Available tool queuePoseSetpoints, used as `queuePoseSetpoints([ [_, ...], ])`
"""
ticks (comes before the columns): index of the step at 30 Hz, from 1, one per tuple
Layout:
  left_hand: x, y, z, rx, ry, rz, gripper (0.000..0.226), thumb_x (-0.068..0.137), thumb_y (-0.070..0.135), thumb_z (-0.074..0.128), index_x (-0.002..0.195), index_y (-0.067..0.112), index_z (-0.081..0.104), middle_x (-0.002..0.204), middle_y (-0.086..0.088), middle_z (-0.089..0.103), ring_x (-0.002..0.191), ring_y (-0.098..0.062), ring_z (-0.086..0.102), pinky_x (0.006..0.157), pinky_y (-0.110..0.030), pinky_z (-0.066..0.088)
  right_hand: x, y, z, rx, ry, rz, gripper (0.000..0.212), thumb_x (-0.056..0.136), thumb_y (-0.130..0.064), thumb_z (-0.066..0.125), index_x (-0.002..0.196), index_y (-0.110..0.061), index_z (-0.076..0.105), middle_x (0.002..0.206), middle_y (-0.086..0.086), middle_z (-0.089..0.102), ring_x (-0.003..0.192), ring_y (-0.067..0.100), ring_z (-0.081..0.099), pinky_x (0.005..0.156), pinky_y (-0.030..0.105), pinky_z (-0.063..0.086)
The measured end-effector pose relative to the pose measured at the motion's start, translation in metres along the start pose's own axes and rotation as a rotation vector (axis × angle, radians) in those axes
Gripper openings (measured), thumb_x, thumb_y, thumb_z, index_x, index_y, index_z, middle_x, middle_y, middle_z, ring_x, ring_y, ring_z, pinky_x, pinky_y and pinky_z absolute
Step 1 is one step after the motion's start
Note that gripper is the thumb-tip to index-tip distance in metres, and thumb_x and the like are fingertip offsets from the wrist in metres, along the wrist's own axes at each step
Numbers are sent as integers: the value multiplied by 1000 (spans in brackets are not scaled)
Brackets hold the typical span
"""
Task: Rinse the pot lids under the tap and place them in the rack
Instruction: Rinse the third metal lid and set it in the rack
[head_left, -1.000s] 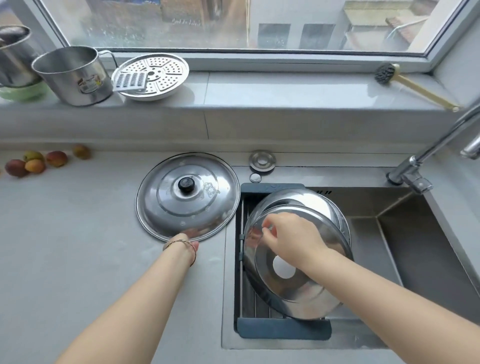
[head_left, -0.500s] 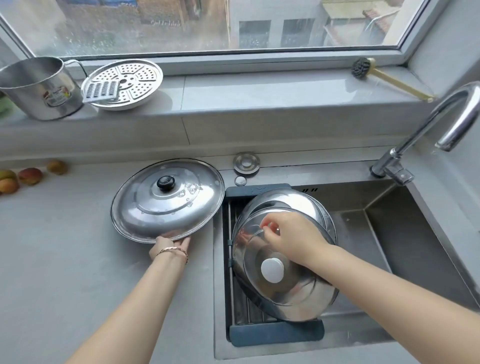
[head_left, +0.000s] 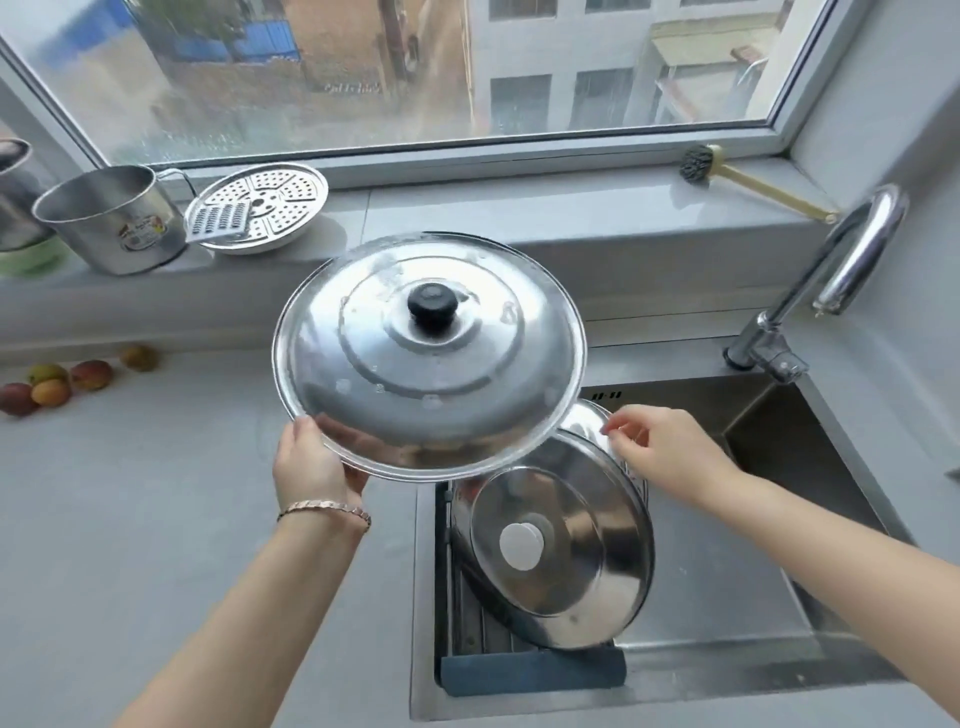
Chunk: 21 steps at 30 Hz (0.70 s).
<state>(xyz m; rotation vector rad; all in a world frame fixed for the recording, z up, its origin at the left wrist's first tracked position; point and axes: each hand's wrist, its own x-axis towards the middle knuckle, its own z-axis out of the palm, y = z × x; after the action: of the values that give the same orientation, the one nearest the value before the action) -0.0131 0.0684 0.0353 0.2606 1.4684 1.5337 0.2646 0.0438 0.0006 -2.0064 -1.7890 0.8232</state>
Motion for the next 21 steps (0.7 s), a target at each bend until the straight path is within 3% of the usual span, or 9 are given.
queuePoseSetpoints([
  [3,-33,0,22,255,-8,147,30,99,20,32,74,20,49,72,6,49,72,-14,51,64,-22,50,-4,52,-22,-1,26,106,15,88,-17,55,82,-28,63,73,-7,62,74,17,58,69,29,44],
  [6,-70,-12,48,394,-14,256,27,100,23,31,80,19,49,71,10,45,70,-12,47,69,-18,48,-11,106,-41,-37,12,201,15,87,-17,56,81,-28,63,78,-3,64,78,19,60,70,30,45],
  [10,-102,-49,80,474,-26,211,35,99,20,35,66,20,47,67,7,47,61,-5,43,57,-14,36,-12,172,-65,-69,3,287,15,90,-22,51,80,-23,63,79,-3,65,81,20,60,67,29,41],
  [13,-122,-76,103,574,15,185,38,99,21,36,61,17,43,61,2,45,55,-7,41,46,-9,35,7,204,-82,-21,42,370,38,93,-34,46,72,-7,63,66,5,65,72,28,63,66,30,44],
  [15,-134,-93,118,631,34,200,40,98,24,36,60,15,45,60,0,47,56,-13,44,52,-16,40,28,214,-92,97,40,436,50,93,-41,44,71,0,61,61,9,63,57,25,61,59,28,45],
  [18,-149,-117,138,660,47,201,42,97,31,35,63,12,50,62,-6,50,68,-27,51,72,-38,48,65,217,-101,192,23,509,60,89,-56,42,67,-2,56,62,13,62,49,24,58,50,26,47],
  [21,-163,-134,154,703,94,226,41,98,29,33,72,5,54,66,-7,51,75,-25,50,78,-40,46,91,217,-103,194,18,525,58,87,-60,41,66,-8,53,66,12,62,50,24,58,50,26,49],
])
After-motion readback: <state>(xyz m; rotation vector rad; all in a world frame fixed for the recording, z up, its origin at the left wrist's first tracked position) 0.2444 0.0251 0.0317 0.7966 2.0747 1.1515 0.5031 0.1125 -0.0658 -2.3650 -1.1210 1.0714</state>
